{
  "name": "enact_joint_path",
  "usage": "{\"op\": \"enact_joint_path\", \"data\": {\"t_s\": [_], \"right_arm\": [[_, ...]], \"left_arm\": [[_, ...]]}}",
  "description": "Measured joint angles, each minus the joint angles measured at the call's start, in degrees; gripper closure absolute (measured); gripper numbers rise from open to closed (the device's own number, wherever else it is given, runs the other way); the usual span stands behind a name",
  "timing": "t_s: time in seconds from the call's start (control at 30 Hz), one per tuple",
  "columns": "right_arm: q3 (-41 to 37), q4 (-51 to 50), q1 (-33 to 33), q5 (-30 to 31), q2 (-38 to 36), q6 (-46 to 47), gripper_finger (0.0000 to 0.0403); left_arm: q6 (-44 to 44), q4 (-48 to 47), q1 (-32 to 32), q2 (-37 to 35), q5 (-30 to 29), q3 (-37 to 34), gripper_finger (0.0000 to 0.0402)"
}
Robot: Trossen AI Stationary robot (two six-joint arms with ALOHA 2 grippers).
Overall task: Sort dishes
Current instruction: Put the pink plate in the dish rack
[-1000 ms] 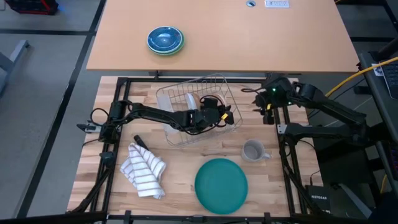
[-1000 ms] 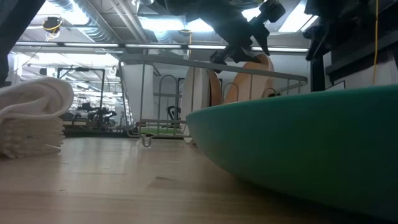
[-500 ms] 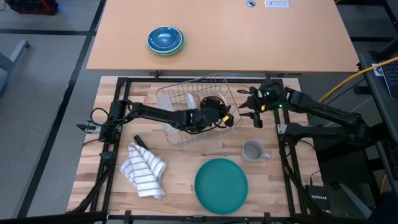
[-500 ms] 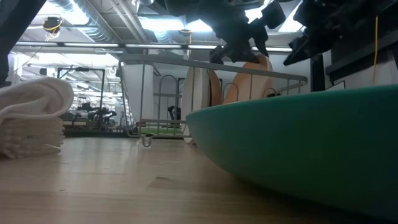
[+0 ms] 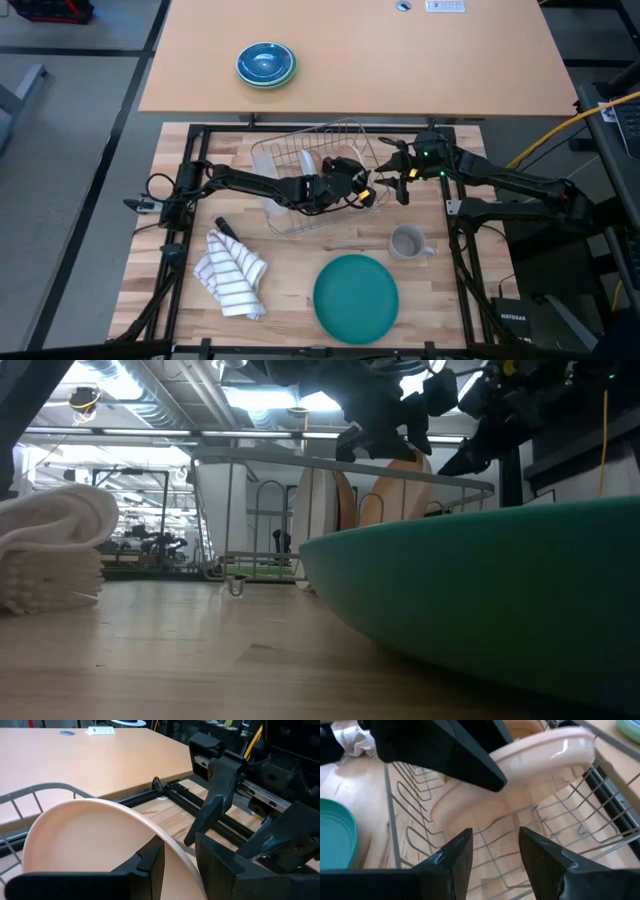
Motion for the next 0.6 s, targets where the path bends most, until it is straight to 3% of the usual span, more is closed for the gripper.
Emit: {"op": "enact_joint_path", "data": {"t_s": [0.33,0.6], "right_arm": [[-0.02,0.01,0.0,-0.02,0.58,-0.01,0.0237],[-0.02,-0.02,0.0,-0.11,0.58,-0.02,0.0237]], "left_arm": [[1.23,-8.39,0.02,-0.04,-0.06,0.15,0.0304],[4.3,-8.84,0.09,-0.04,-0.13,0.13,0.0304]]}}
